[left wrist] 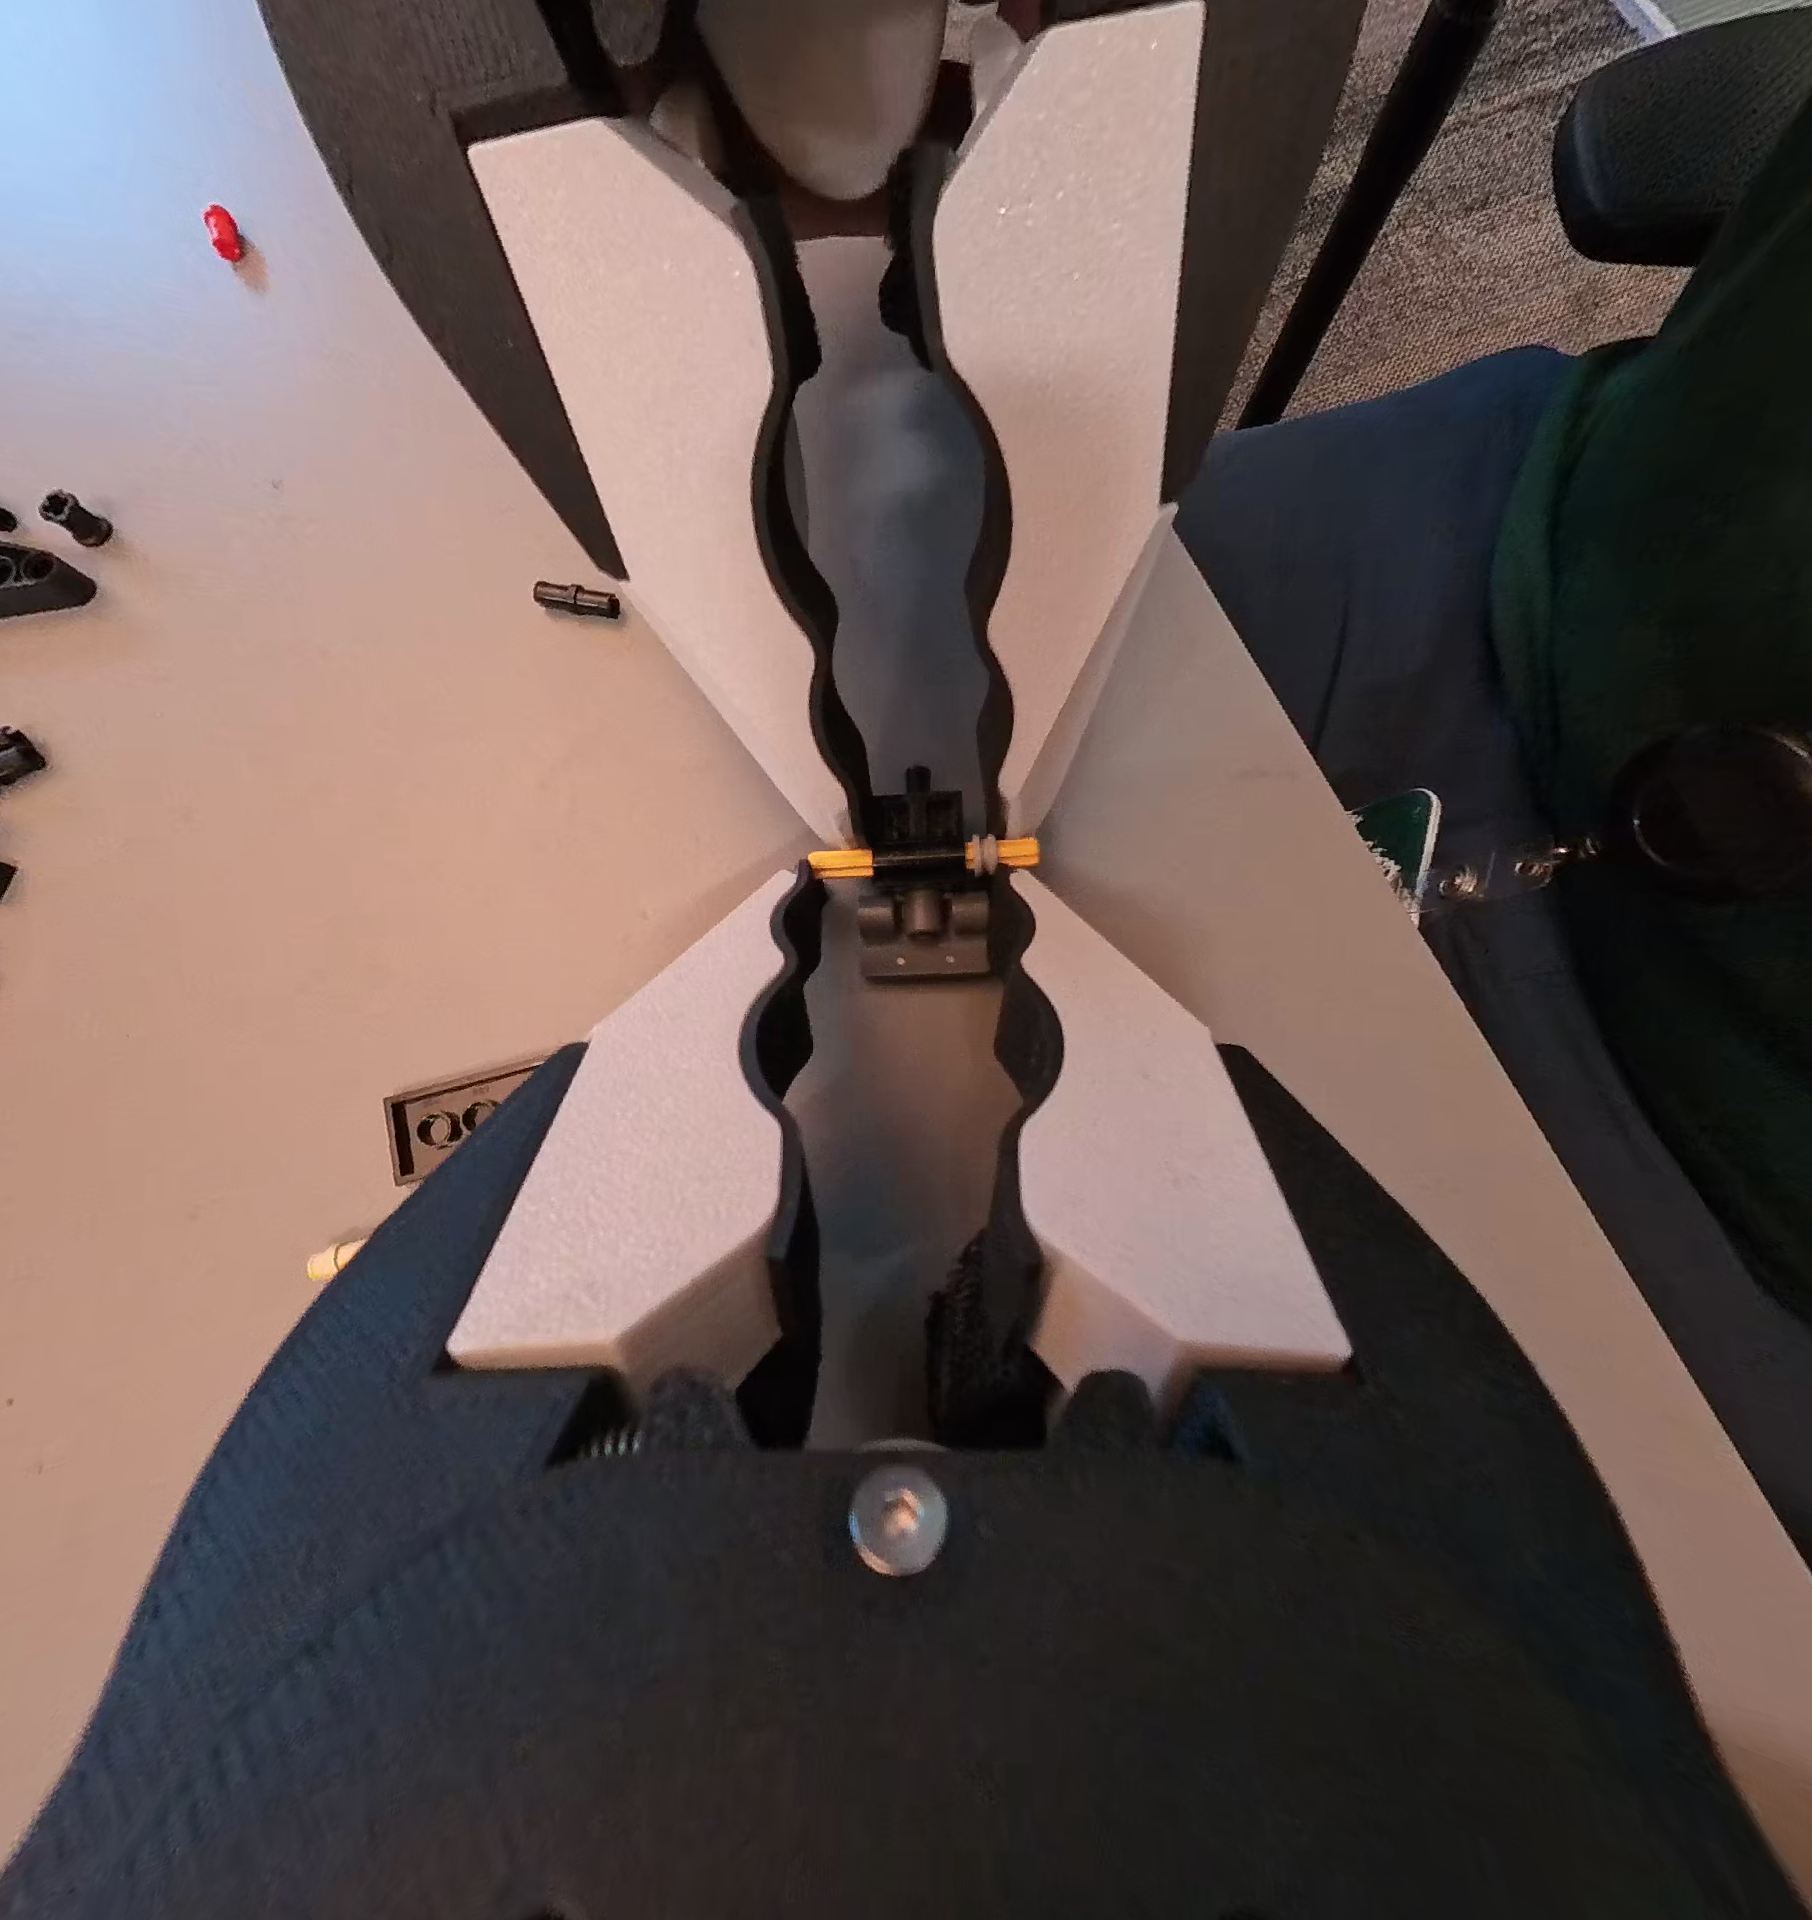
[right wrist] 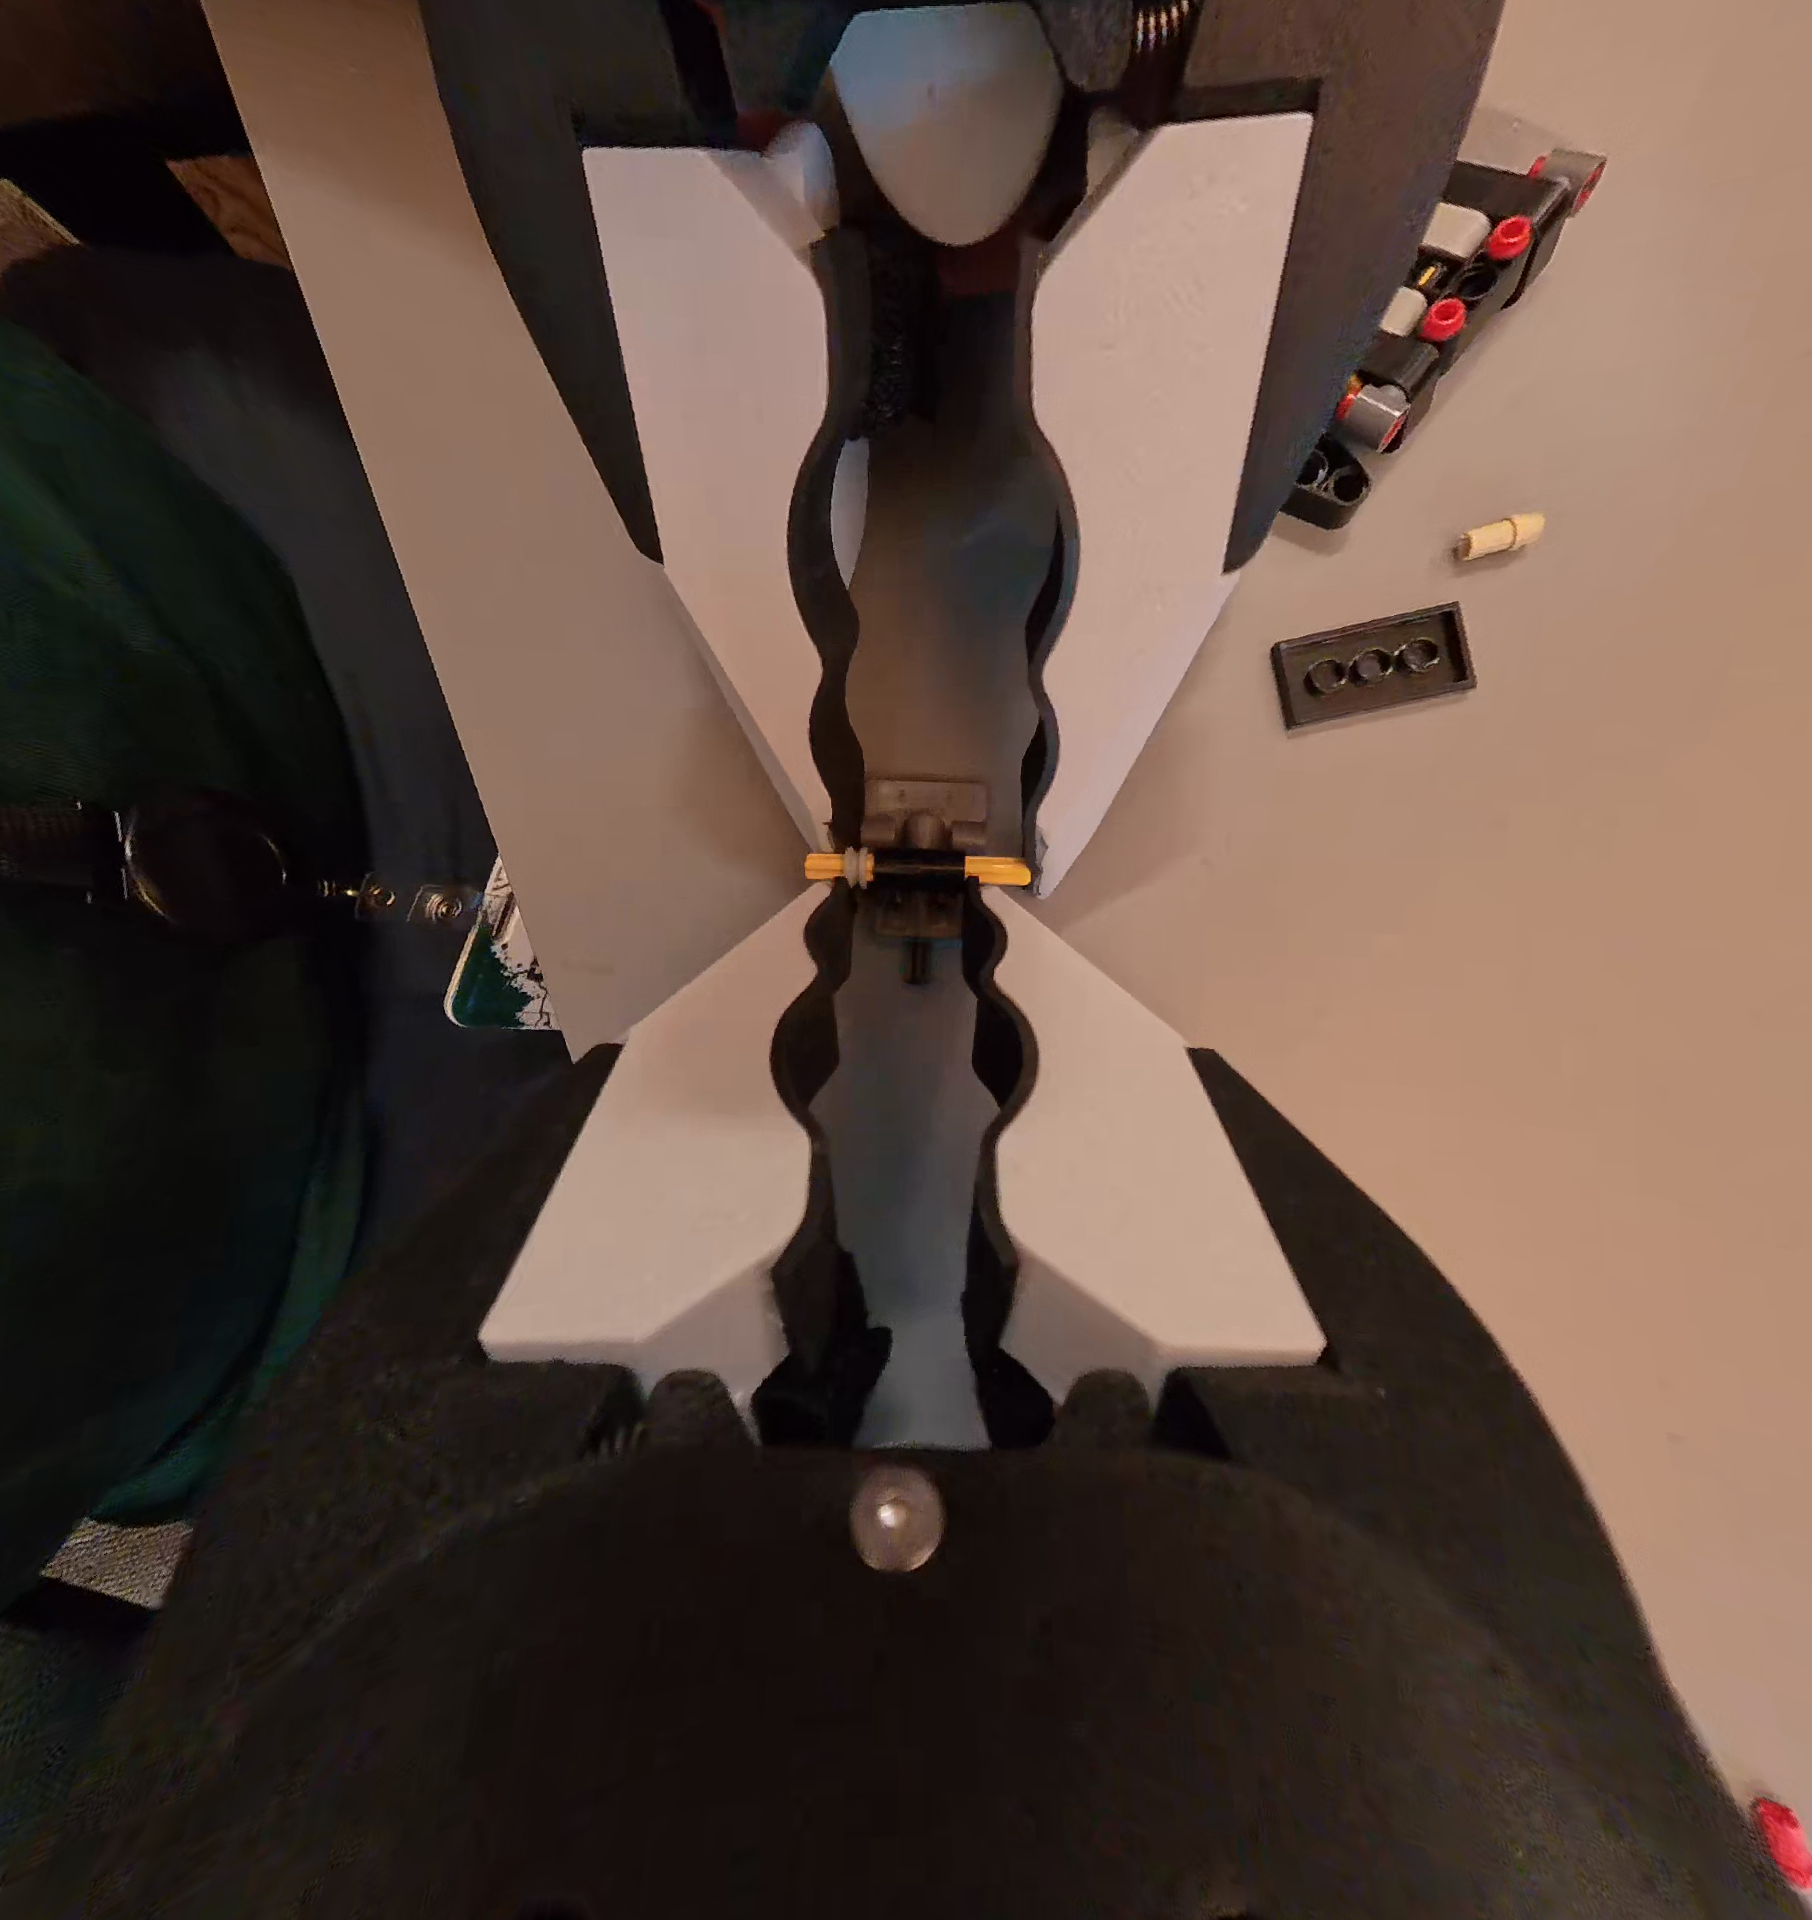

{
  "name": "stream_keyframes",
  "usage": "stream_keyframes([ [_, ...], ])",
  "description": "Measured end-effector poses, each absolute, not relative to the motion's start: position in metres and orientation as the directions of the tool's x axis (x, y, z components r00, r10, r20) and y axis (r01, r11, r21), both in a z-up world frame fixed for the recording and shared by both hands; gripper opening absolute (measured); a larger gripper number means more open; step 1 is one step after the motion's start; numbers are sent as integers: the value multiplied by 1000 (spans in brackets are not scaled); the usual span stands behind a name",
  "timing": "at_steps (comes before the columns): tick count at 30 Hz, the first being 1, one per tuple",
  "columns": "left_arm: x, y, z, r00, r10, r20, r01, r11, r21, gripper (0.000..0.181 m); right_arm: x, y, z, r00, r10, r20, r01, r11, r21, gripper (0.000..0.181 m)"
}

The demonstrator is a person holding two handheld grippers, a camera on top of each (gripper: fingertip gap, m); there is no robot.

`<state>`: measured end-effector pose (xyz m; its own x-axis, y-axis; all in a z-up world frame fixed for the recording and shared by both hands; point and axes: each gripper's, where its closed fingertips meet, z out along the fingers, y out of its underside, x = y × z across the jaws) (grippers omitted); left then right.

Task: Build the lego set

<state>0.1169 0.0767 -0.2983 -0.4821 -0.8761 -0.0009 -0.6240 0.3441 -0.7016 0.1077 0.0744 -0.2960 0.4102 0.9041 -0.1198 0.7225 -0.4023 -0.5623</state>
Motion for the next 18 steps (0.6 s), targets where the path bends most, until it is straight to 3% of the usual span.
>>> stream_keyframes([
  [18, 118, 77, -298, -476, -879, 0, -614, 333, -716, 30, 109, 73, -297, 439, 891, -118, 685, -417, -598, 23],
])
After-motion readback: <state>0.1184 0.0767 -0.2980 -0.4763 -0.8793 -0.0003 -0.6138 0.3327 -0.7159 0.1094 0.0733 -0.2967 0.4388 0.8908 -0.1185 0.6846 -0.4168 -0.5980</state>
